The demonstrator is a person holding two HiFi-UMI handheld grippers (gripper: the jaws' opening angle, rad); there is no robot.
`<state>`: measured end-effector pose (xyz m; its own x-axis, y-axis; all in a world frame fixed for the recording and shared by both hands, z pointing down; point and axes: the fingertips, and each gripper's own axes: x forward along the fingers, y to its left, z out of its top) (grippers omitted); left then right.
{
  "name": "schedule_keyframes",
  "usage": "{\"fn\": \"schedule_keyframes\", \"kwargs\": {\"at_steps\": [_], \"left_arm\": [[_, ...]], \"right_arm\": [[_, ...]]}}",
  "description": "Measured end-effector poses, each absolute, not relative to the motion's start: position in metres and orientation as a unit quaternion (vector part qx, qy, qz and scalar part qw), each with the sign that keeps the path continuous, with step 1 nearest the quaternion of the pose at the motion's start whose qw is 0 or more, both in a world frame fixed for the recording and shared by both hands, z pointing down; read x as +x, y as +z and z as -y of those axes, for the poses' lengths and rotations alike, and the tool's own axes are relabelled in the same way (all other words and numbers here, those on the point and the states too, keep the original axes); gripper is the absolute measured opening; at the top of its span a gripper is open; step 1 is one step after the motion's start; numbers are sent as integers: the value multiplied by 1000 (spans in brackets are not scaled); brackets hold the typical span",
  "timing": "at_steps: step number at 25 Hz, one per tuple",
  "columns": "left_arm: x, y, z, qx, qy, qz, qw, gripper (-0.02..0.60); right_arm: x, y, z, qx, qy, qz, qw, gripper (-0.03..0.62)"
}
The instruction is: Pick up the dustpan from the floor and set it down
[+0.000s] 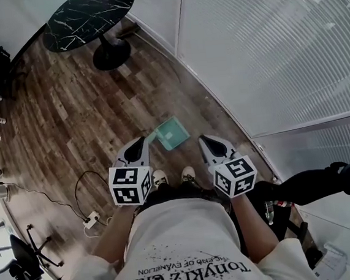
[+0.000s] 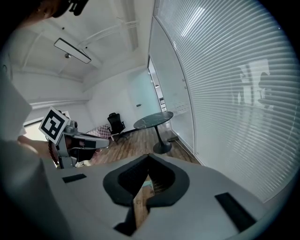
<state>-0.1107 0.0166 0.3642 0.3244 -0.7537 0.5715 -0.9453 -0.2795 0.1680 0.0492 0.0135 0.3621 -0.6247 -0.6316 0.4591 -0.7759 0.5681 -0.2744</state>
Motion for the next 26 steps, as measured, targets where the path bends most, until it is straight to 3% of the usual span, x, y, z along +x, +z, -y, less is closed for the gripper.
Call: {"fn": "schedule_keyframes", "kwargs": {"at_steps": [26], "left_arm": [[-110,359,-39,773,198,553,241,21]], "right_arm": [[44,360,-34,392,219,879,162,23]]}}
